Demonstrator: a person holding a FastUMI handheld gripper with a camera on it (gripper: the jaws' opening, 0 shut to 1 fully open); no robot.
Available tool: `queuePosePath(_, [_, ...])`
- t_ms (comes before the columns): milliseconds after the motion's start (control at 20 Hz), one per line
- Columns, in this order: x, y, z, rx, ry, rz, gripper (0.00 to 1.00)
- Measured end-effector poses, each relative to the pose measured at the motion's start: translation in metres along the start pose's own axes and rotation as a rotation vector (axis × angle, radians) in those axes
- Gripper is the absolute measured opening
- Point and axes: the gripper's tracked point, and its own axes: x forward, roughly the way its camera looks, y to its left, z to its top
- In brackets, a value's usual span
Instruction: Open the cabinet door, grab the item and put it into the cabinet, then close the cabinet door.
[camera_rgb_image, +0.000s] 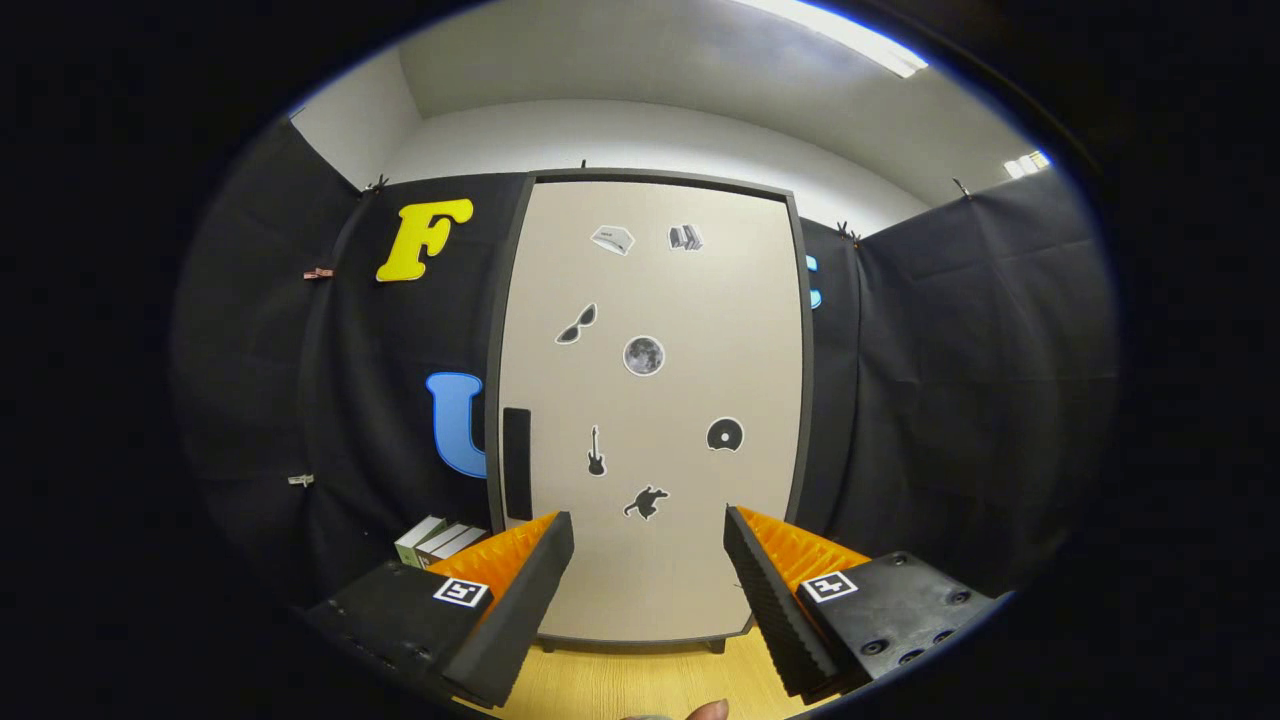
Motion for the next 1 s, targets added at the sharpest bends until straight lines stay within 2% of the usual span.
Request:
queuePosePath(600, [0.010,0.018,-0.001,0.014,0.001,0.031,0.97])
queuePosePath(1000, [0.072,0.078,0.009,0.081,-0.015,0.091,0.97])
